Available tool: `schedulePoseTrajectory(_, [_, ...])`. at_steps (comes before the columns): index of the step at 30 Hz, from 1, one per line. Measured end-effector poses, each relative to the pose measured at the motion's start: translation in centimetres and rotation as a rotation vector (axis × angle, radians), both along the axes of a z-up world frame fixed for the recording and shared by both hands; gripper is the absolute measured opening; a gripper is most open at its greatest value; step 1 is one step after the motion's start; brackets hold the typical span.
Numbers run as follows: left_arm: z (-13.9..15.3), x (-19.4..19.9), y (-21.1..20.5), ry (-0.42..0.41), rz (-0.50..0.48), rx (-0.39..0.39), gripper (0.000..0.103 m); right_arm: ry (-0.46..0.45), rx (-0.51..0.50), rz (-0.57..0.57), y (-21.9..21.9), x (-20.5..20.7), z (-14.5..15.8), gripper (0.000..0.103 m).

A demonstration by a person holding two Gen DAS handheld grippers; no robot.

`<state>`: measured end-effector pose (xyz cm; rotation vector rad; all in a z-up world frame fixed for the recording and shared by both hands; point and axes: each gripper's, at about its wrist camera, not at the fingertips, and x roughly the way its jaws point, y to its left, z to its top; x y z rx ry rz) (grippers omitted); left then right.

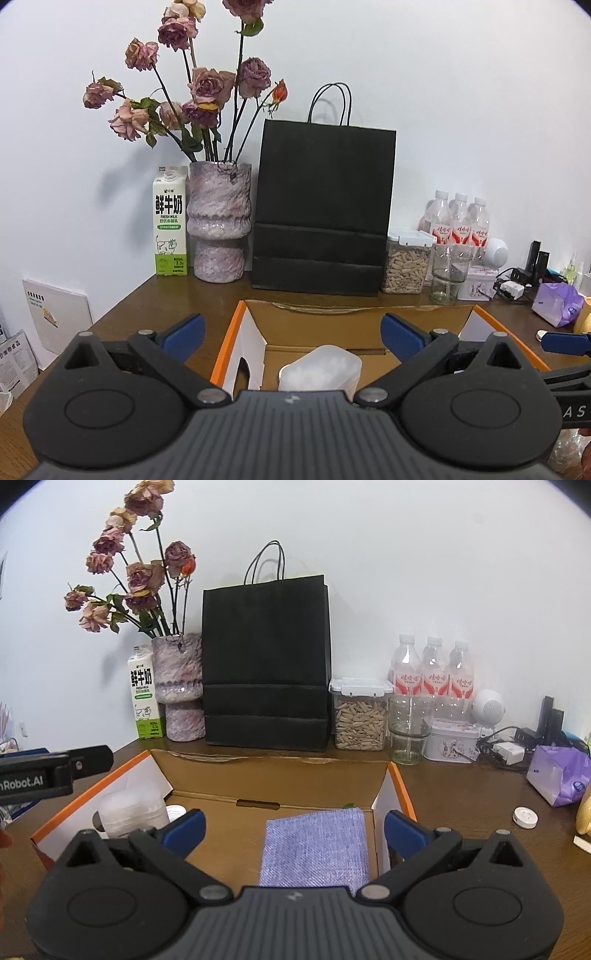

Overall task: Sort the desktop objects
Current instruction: 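Withdraw both tools and reach toward the plush sheep and iridescent bag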

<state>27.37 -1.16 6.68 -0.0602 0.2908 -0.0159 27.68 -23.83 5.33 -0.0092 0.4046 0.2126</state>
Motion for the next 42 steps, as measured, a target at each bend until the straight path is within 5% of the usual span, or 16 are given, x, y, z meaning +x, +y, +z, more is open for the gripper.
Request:
schedulePoseTrajectory(22, [2.9, -7.5, 0.6, -0.110, 0.007, 0.046, 0.103, -0.052, -0.045, 0.043, 1.1, -7.3, 2.8, 0.103])
schedulePoseTrajectory(42, [-0.2, -16.3, 1.1, -0.028, -0.018, 0.024, 0.103, -0.023, -0.071, 0.051, -0.2, -17.3, 0.3, 0.103])
